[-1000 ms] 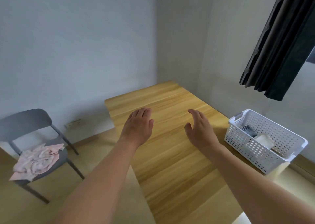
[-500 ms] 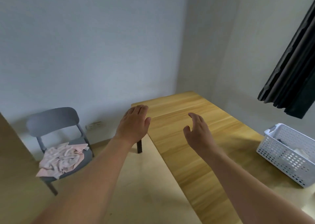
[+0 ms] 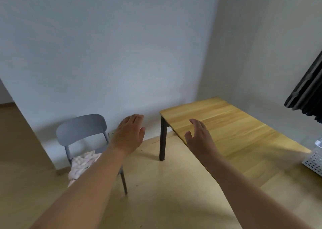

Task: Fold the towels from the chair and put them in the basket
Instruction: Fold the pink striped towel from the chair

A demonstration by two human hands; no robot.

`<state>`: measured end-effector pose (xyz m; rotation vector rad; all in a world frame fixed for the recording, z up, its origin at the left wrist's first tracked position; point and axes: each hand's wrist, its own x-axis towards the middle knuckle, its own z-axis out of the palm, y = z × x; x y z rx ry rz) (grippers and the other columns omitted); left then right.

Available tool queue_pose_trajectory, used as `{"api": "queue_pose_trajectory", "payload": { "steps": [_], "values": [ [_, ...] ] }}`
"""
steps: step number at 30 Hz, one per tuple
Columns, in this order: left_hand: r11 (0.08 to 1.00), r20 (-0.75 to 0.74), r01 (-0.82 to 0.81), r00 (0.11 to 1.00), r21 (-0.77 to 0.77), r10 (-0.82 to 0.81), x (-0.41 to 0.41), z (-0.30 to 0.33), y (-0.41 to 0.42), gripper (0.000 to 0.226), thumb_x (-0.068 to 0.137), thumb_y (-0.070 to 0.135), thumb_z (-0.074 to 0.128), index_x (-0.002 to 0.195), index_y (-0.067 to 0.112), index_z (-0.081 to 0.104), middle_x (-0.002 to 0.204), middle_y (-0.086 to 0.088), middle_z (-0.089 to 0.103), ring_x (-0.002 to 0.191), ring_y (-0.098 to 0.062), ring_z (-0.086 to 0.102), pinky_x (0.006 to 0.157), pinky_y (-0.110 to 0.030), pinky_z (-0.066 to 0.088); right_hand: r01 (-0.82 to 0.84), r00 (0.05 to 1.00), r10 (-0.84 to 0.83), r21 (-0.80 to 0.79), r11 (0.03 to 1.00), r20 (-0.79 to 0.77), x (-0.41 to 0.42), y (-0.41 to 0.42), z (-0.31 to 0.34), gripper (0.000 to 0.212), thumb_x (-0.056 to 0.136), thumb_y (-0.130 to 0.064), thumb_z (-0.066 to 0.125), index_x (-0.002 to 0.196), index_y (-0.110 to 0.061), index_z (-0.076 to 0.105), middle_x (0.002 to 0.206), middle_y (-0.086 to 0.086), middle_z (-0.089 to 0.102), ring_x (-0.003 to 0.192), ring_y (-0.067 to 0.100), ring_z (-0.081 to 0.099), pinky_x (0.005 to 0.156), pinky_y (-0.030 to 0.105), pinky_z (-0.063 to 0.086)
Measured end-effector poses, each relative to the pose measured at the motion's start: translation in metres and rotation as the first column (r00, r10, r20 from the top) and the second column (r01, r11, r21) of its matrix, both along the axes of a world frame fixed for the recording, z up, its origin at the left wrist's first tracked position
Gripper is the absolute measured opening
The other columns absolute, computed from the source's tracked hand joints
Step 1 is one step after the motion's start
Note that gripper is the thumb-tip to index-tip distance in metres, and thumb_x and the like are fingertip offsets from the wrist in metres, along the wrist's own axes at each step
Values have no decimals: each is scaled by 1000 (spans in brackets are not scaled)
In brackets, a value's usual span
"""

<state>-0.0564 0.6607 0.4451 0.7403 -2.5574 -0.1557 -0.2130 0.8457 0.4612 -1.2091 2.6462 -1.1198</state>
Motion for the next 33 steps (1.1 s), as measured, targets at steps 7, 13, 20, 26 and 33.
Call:
{"api": "queue_pose_trajectory", "payload": {
  "steps": [7,13,20,26,33],
  "values": [
    [1000,26,-20,999,23,19,84,-11,-128,42,93,22,50,133,7,50,136,-11,53,126,-31,47,104,-41,38,-62,995,62,-14,998,73,91,-146,-23,46,95,-16,45,141,-12,39,144,3,41,133,19,39,105,29,32],
    [992,97,-40,995,120,28,142,-36,-255,40,94,23,47,131,7,50,134,-12,54,122,-32,49,101,-42,40,-50,993,43,64,997,114,153,-246,-33,47,96,-17,45,142,-15,37,148,1,38,137,16,35,107,28,31],
    [980,117,80,988,180,-102,119,-50,-337,40,95,20,47,134,9,47,137,-9,51,125,-26,46,103,-35,37,91,985,-109,138,986,135,130,-316,-41,45,97,-18,45,141,-14,40,146,2,41,134,18,39,105,28,33],
    [980,207,60,973,191,-100,133,-73,-425,42,95,22,47,136,12,47,139,-6,50,127,-25,45,106,-35,36,8,965,-43,133,991,259,150,-414,-74,48,96,-18,45,143,-16,37,149,0,38,134,16,39,104,23,31],
    [963,296,48,947,264,-128,133,-109,-550,45,95,24,43,139,13,44,141,-6,49,128,-24,45,108,-36,37,102,950,-149,178,979,276,160,-522,-89,46,96,-17,46,141,-15,41,145,2,43,129,17,44,102,25,35]
  ]
}}
